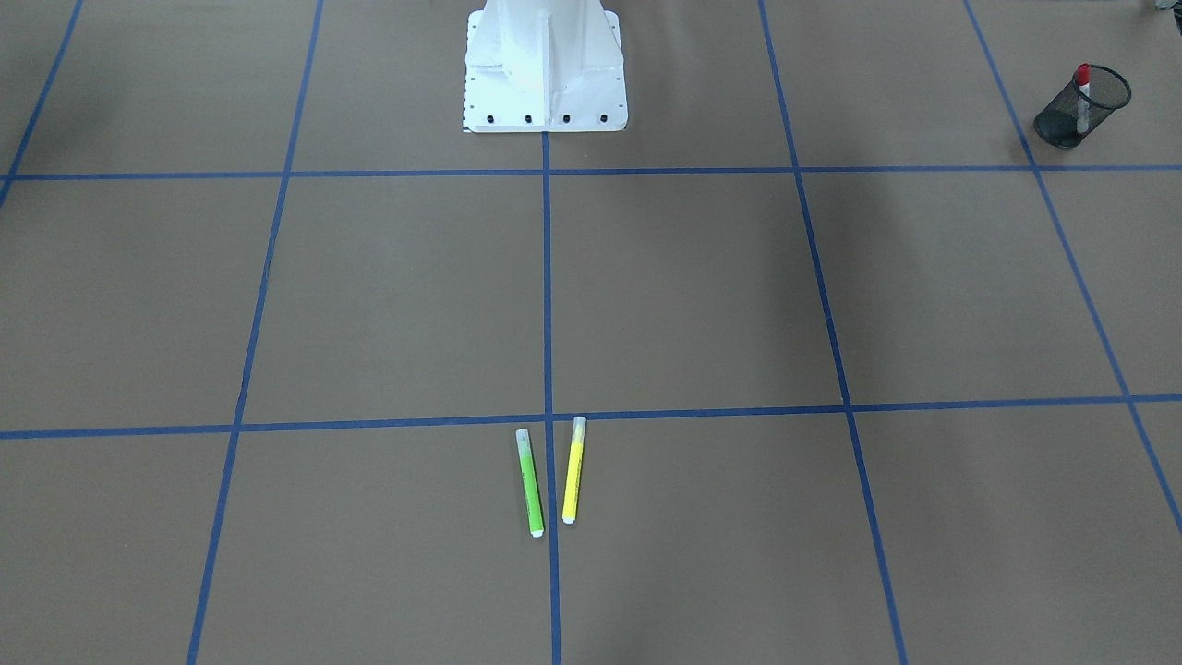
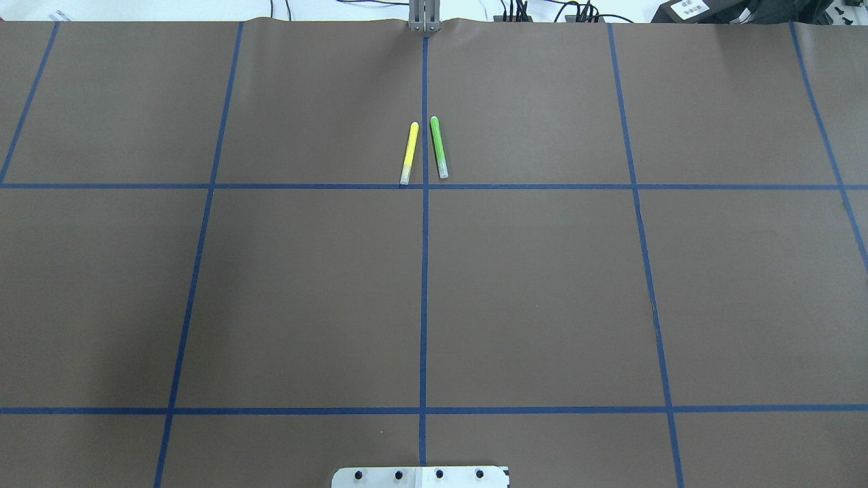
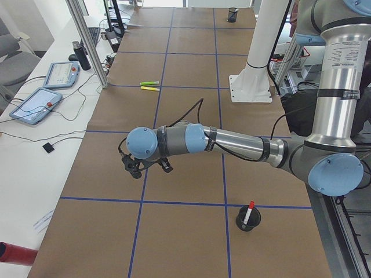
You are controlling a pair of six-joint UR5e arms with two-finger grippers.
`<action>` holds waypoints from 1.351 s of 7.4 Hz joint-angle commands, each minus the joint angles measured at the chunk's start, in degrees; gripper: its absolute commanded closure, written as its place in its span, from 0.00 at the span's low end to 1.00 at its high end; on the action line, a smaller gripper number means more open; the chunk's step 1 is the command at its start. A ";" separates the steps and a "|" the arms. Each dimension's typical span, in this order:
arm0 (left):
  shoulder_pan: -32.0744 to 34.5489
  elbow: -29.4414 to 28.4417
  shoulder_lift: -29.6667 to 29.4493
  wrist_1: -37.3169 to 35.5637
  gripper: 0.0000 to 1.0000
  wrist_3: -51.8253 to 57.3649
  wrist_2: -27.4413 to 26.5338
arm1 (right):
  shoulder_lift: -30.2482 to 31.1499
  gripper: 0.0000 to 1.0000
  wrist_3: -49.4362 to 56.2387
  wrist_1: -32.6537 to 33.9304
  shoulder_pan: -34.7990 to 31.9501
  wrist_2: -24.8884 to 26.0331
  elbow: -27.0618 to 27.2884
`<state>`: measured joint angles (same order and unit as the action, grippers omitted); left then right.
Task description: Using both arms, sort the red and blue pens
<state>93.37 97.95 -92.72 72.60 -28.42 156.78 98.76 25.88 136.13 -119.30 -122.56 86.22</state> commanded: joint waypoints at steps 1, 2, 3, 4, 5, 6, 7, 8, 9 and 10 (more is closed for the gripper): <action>-2.13 -0.12 0.61 9.28 0.00 -0.06 -12.41 | -0.67 0.00 -8.69 -13.98 3.26 -5.47 1.75; -3.79 -0.12 0.61 12.97 0.00 0.03 -17.94 | -0.76 0.00 -14.31 -22.66 7.72 -8.98 1.85; -5.20 -0.12 0.79 16.75 0.00 0.55 -24.61 | -0.76 0.00 -23.06 -33.36 10.99 -10.49 1.85; -5.30 -0.12 1.83 20.53 0.00 0.82 -25.90 | -0.76 0.00 -29.33 -42.87 15.46 -11.98 2.11; -7.04 -0.21 1.93 21.35 0.00 2.13 -26.17 | -0.85 0.00 -32.70 -46.62 18.81 -12.35 4.29; -7.67 -0.21 2.28 21.36 0.00 5.97 -27.30 | -1.02 0.00 -35.69 -46.65 21.19 -12.70 8.05; -7.76 -0.30 4.28 21.44 0.00 13.84 -29.93 | -2.85 0.00 -38.07 -46.39 23.83 -15.49 9.83; -7.41 -0.21 4.83 21.27 0.00 19.05 -30.04 | -4.09 0.00 -40.79 -46.48 25.33 -16.56 9.67; -7.41 0.14 6.83 21.44 0.00 20.84 -29.87 | -5.15 0.00 -40.82 -46.39 25.61 -16.48 9.50; -7.06 0.14 7.29 21.53 0.00 23.56 -28.99 | -4.55 0.00 -40.73 -46.74 25.52 -16.83 9.23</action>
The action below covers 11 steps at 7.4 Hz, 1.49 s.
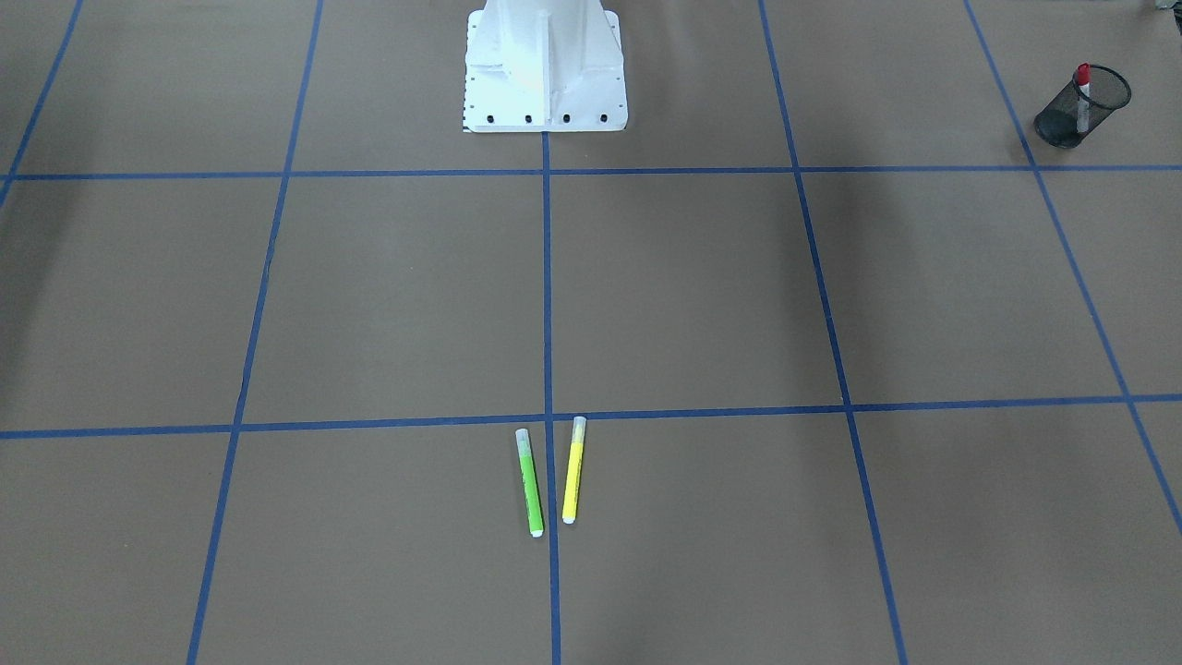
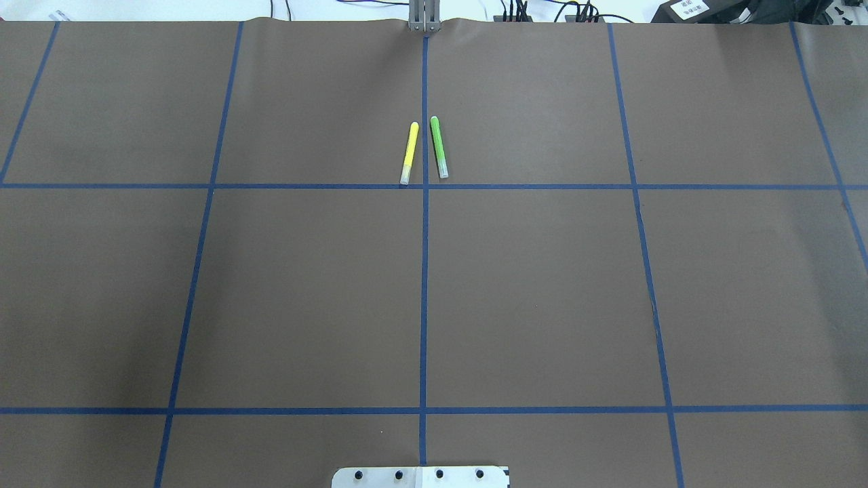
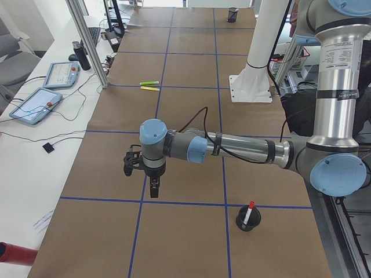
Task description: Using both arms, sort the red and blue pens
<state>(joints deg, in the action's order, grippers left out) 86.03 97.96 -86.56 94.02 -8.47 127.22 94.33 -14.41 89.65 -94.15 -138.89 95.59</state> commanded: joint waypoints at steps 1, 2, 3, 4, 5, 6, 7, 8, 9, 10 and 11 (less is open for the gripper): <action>0.28 1.08 3.48 0.20 0.00 5.46 2.40 | -0.02 0.00 -0.01 -0.53 0.37 -0.24 -0.93; 0.37 4.74 4.72 -0.32 0.00 4.79 3.64 | 0.07 0.00 0.00 -0.79 0.37 -0.93 -0.41; 0.11 5.30 4.65 -0.32 0.00 2.78 3.65 | -0.02 0.00 -0.09 -0.88 0.37 -1.11 -0.15; -0.07 5.22 3.86 0.20 0.00 2.76 3.74 | 0.07 0.00 -0.44 -1.58 0.28 -1.29 0.38; -0.16 4.35 2.64 -0.41 0.00 2.67 3.82 | 0.33 0.00 -0.53 -1.67 0.28 -1.03 -0.40; -0.07 3.38 2.63 -0.67 0.00 2.67 3.91 | 0.77 0.00 -0.01 -1.68 0.28 -1.12 -0.58; 0.10 2.94 3.23 0.11 0.00 3.10 4.00 | 1.03 0.00 0.17 -1.76 0.28 -0.85 -0.67; 0.37 2.93 3.50 0.20 0.00 3.28 4.00 | 0.95 0.00 0.26 -1.76 0.28 -0.68 -0.50; 0.63 2.85 3.50 0.03 0.00 3.28 4.00 | 0.42 0.00 0.09 -1.68 0.28 -0.07 -0.32; 0.63 2.85 3.50 -0.49 0.00 3.02 4.09 | 0.07 0.00 0.00 -1.50 0.37 1.42 0.12; 0.63 2.67 3.50 -0.76 0.00 2.76 5.31 | -0.28 0.00 -0.09 -1.33 2.02 1.69 -0.05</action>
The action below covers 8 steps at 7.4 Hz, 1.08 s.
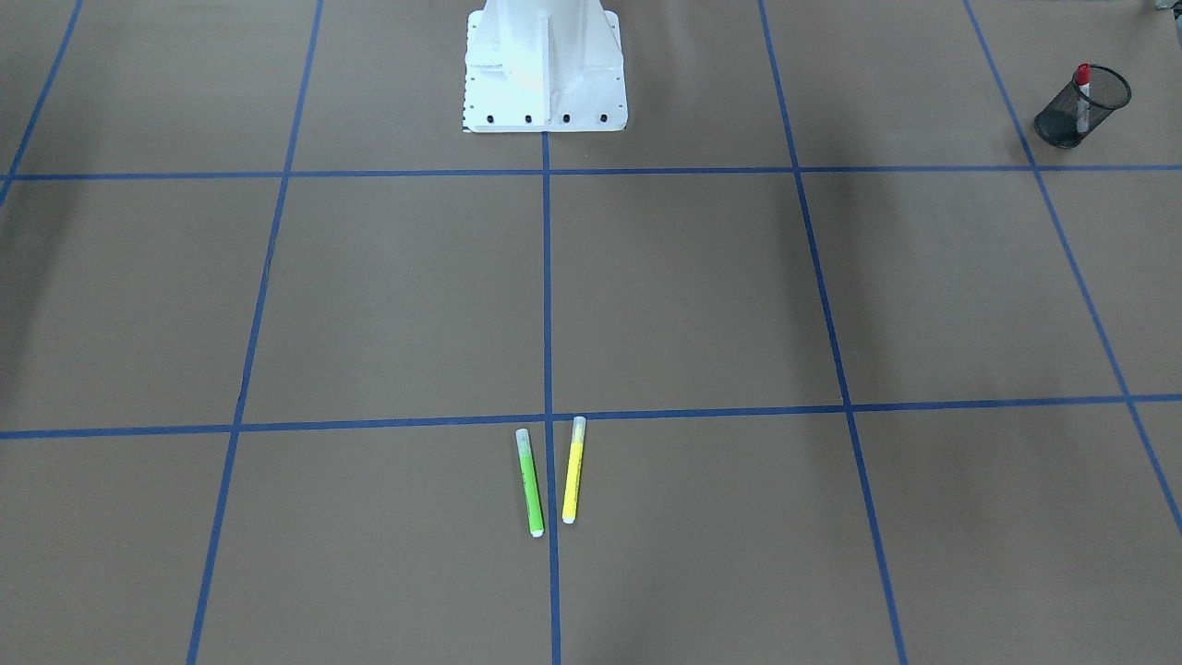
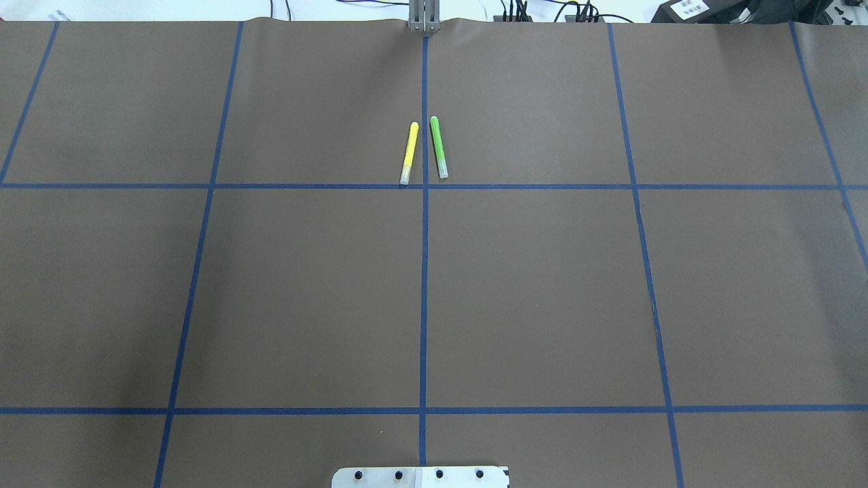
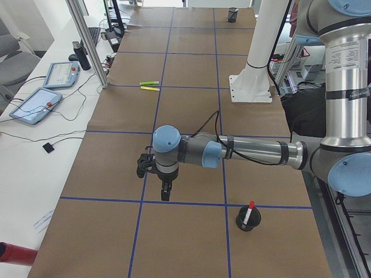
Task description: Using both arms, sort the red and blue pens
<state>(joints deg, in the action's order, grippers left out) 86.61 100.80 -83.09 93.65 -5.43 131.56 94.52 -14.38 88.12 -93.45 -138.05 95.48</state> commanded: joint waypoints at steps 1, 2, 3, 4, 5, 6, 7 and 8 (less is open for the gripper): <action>0.05 -0.25 0.12 -0.49 0.00 -0.29 1.59 | -0.74 0.00 -0.12 0.39 2.65 1.99 -0.12; 0.05 -0.69 0.12 -0.49 0.00 -0.29 1.60 | -1.00 0.00 -0.03 0.65 2.92 2.08 -0.30; 0.05 -0.78 0.12 -0.40 0.00 -0.29 1.68 | -1.00 0.00 -0.12 0.74 3.10 2.00 -0.38; 0.05 -0.78 0.12 -0.40 0.00 -0.29 1.60 | -1.00 0.00 -0.38 0.74 3.19 1.82 -0.47; 0.14 -0.78 0.12 -0.40 0.00 -0.29 1.60 | -0.92 0.00 -0.47 0.74 3.19 1.65 -0.47; 0.05 -0.95 0.12 -0.40 0.00 -0.29 1.60 | -0.92 0.00 -0.56 0.74 3.19 1.65 -0.47; 0.05 -0.95 0.12 -0.31 0.00 -0.29 1.68 | -0.92 0.00 -0.56 0.74 3.19 1.65 -0.47; 0.05 -0.95 0.12 -0.31 0.00 -0.29 1.60 | -0.92 0.00 -0.56 0.74 3.19 1.73 -0.47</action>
